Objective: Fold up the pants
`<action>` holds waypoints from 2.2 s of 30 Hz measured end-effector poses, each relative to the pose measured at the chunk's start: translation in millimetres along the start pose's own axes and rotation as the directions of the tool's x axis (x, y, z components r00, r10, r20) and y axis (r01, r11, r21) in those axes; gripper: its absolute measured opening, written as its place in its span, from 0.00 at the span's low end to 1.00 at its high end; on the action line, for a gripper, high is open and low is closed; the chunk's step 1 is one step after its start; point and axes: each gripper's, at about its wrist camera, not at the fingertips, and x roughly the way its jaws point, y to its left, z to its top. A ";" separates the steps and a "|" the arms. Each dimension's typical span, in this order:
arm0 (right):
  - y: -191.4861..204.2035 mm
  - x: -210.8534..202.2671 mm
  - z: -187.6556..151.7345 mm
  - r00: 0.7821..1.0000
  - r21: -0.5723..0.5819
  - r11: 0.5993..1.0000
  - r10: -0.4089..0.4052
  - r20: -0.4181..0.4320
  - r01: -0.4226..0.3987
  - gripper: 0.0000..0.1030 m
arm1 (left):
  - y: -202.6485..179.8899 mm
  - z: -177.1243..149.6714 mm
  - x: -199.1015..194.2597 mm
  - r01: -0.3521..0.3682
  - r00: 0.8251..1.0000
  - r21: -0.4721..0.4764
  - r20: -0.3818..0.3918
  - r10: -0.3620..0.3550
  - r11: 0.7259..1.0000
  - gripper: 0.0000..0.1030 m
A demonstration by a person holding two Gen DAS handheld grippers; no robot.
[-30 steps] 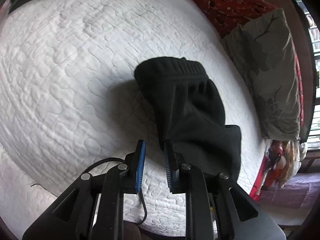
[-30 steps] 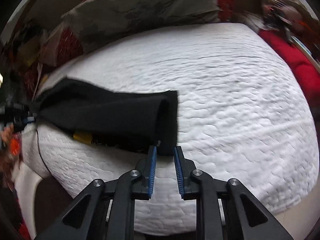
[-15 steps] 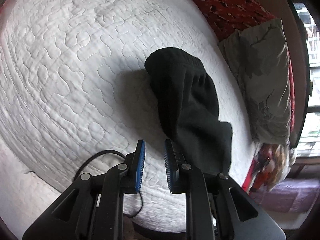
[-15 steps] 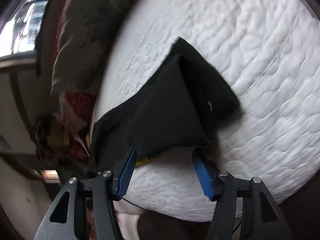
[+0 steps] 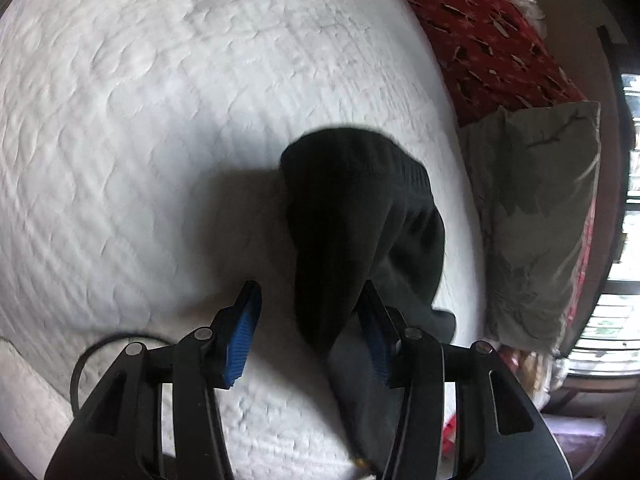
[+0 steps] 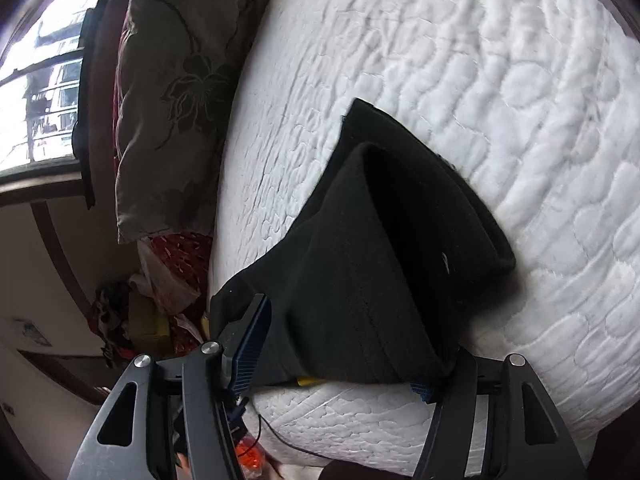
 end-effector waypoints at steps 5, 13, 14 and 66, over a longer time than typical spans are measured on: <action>-1.9 2.3 10.2 1.000 -0.009 1.000 -0.029 -0.004 0.029 0.11 | -20.8 5.7 4.9 -0.061 0.998 0.052 0.036 0.059 0.997 0.10; 29.5 -53.4 46.8 0.994 -0.090 0.993 0.084 0.069 -0.077 0.07 | -22.7 -61.0 -21.1 0.046 0.999 0.089 -0.021 -0.044 0.995 0.08; 32.4 -70.8 56.6 0.992 -0.120 0.991 0.079 0.100 -0.067 0.07 | -19.7 -67.9 -13.9 0.040 0.999 0.085 -0.038 -0.037 0.996 0.08; 37.3 7.2 46.5 0.985 -0.230 0.960 -0.173 -0.027 0.162 0.13 | -34.0 44.4 -12.2 -0.007 0.999 0.091 -0.030 0.010 0.996 0.04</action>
